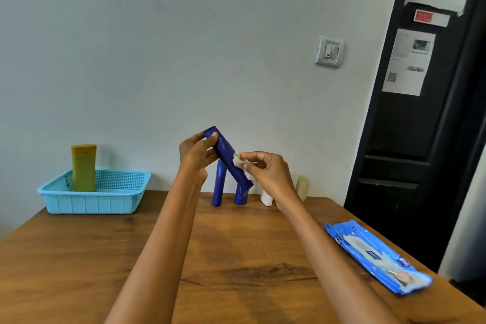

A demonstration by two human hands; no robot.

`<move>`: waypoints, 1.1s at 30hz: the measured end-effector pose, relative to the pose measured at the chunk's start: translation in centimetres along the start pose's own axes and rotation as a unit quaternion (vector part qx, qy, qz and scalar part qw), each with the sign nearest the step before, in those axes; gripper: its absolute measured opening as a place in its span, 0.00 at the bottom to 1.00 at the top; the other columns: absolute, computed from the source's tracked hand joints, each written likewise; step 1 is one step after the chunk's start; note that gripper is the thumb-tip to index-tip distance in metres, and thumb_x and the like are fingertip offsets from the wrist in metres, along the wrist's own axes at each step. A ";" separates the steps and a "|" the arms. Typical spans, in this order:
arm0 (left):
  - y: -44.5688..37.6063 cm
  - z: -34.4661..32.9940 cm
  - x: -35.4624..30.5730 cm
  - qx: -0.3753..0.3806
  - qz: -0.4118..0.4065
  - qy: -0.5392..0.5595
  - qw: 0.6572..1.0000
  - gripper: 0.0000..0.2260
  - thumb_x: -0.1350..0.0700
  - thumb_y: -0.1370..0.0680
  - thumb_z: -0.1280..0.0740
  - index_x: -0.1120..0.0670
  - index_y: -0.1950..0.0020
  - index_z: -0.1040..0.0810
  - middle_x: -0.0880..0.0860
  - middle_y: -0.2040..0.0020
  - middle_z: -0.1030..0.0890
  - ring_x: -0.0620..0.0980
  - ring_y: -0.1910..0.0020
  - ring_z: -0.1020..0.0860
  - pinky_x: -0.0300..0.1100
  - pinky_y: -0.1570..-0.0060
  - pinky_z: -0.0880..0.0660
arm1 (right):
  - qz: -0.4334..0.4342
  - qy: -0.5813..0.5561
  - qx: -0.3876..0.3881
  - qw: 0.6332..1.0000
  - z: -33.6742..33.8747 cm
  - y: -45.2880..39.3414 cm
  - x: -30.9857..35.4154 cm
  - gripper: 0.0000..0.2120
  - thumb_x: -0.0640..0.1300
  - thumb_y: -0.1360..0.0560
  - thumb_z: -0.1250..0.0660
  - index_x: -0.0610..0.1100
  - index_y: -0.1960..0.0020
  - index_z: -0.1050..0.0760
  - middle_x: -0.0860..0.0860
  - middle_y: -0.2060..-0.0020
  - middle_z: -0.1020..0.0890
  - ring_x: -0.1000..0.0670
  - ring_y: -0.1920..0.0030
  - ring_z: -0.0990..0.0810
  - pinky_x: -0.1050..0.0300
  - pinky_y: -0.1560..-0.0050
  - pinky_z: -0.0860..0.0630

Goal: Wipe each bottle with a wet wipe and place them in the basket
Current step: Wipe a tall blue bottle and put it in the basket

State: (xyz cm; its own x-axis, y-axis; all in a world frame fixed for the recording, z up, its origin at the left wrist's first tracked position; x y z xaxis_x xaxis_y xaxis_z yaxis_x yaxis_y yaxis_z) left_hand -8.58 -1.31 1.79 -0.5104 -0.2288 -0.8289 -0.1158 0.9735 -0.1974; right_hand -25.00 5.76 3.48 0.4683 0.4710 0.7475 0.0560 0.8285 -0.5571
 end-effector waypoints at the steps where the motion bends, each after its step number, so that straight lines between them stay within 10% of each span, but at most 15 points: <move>1: 0.0 0.1 0.0 -0.003 -0.003 0.003 1.000 0.19 0.63 0.25 0.31 0.60 0.35 0.30 0.54 0.55 0.21 0.54 0.55 0.19 0.43 0.58 0.21 | -0.009 -0.004 0.015 1.000 -0.2 0.1 -0.4 0.13 0.37 0.25 0.33 0.46 0.42 0.21 0.56 0.49 0.18 0.59 0.49 0.21 0.73 0.58 0.26; 18: 0.5 -0.4 0.5 0.007 0.007 -0.005 1.000 0.17 0.63 0.25 0.32 0.59 0.37 0.29 0.56 0.52 0.21 0.56 0.51 0.20 0.46 0.55 0.22 | -0.022 0.190 -0.050 0.980 1.7 -0.1 -2.3 0.03 0.48 0.27 0.31 0.56 0.58 0.24 0.58 0.59 0.20 0.54 0.58 0.20 0.48 0.50 0.23; 23: 0.6 -0.7 0.5 0.022 0.004 -0.017 1.000 0.17 0.62 0.25 0.31 0.59 0.37 0.28 0.55 0.54 0.20 0.54 0.55 0.19 0.44 0.58 0.21 | 0.019 0.130 -0.025 0.991 0.5 -1.0 -0.1 0.12 0.39 0.23 0.35 0.47 0.42 0.23 0.51 0.52 0.19 0.55 0.56 0.22 0.73 0.64 0.28; 33: 0.4 -0.8 0.8 0.039 0.006 -0.033 0.999 0.18 0.62 0.24 0.32 0.59 0.35 0.29 0.55 0.53 0.20 0.53 0.56 0.19 0.44 0.57 0.20 | -0.028 0.051 -0.019 0.998 0.2 -1.2 -0.9 0.09 0.43 0.22 0.36 0.42 0.45 0.21 0.51 0.50 0.19 0.55 0.54 0.22 0.72 0.65 0.28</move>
State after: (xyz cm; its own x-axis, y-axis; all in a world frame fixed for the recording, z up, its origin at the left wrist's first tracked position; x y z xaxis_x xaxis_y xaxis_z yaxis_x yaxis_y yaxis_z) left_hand -9.73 -1.08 1.45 -0.4538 -0.2192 -0.8637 -0.0412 0.9734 -0.2253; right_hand -25.67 4.44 3.56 0.5500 0.3902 0.7384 0.1173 0.8393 -0.5309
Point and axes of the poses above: each hand's wrist, its own y-axis away from the middle knuckle, its own z-axis out of the back of the hand, x = y × z, the point moved 9 cm from there along -y, towards the middle knuckle
